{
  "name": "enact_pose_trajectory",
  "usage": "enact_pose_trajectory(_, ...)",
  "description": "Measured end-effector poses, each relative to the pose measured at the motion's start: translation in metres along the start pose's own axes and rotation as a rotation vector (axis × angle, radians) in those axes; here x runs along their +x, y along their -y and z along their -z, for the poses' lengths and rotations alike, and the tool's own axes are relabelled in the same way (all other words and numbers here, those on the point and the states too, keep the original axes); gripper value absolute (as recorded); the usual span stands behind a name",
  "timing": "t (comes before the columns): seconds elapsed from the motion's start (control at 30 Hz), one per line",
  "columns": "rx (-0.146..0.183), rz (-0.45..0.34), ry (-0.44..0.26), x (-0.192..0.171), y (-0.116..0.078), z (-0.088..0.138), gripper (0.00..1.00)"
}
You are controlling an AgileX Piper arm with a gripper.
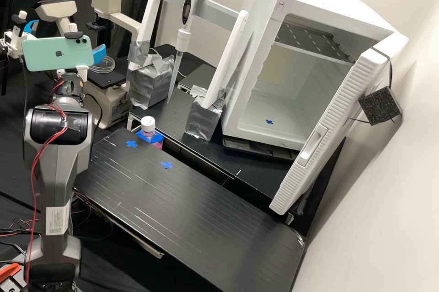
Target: Move the petri dish to the bench
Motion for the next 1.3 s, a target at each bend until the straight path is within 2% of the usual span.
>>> enact_pose_trajectory(0.3, 0.013, 0.046, 0.068, 0.035, 0.006, -0.018, 1.0)
enact_pose_trajectory(0.4, 0.035, 0.054, 0.098, 0.047, 0.004, -0.023, 1.0)
enact_pose_trajectory(0.53, 0.044, 0.068, 0.119, 0.061, 0.001, -0.027, 1.0)
enact_pose_trajectory(0.77, 0.109, 0.113, 0.155, 0.081, 0.005, -0.033, 1.0)
enact_pose_trajectory(0.87, 0.158, 0.134, 0.168, 0.089, 0.008, -0.037, 1.0)
enact_pose_trajectory(0.9, 0.162, 0.139, 0.172, 0.091, 0.009, -0.04, 1.0)
enact_pose_trajectory(1.0, 0.213, 0.152, 0.189, 0.095, 0.008, -0.046, 1.0)
enact_pose_trajectory(1.1, 0.243, 0.153, 0.206, 0.101, 0.007, -0.054, 1.0)
enact_pose_trajectory(1.27, 0.246, 0.15, 0.226, 0.106, 0.012, -0.061, 1.0)
enact_pose_trajectory(1.3, 0.23, 0.15, 0.229, 0.106, 0.012, -0.062, 1.0)
